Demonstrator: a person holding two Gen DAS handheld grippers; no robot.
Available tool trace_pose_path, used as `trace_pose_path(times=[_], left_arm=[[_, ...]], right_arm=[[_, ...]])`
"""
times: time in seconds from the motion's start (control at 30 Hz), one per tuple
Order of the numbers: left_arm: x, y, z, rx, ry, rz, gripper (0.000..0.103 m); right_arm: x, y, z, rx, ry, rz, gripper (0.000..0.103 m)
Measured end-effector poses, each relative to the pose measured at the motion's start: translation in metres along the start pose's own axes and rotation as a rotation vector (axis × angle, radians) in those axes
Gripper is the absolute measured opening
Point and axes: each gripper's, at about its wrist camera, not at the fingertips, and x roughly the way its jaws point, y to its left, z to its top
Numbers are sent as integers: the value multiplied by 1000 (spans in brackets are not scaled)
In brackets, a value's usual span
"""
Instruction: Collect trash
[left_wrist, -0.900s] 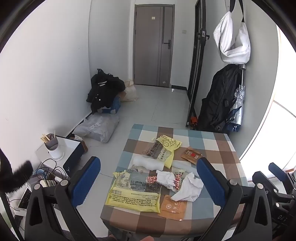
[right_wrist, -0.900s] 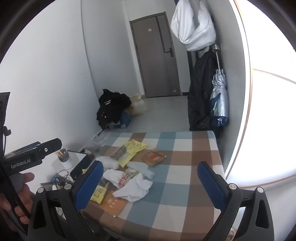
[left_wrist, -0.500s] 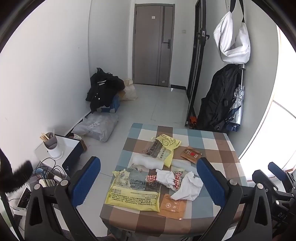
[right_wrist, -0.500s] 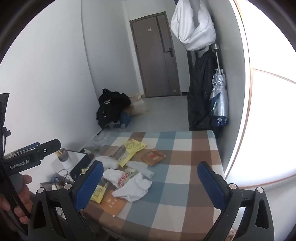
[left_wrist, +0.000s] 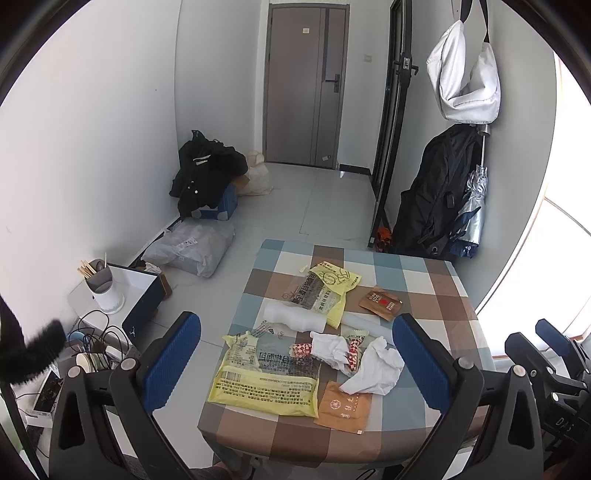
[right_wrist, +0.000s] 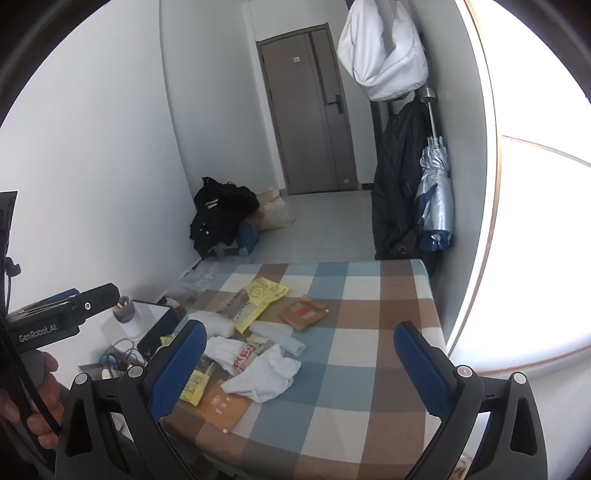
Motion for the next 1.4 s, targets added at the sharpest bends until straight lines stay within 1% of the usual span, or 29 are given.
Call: trace_pose_path(times=[0.63,0.67,1.4], left_arm=[[1,-1,0,3,-5,-5,102],[2,3,2,-2,-3,-3,102],[3,3,-3,-2,13,-8,102]], right_arm=[[-1,0,0,1,-1,-5,102],[0,0,0,2,0,-5,102],[1,0,-1,-1,1,-2,102]])
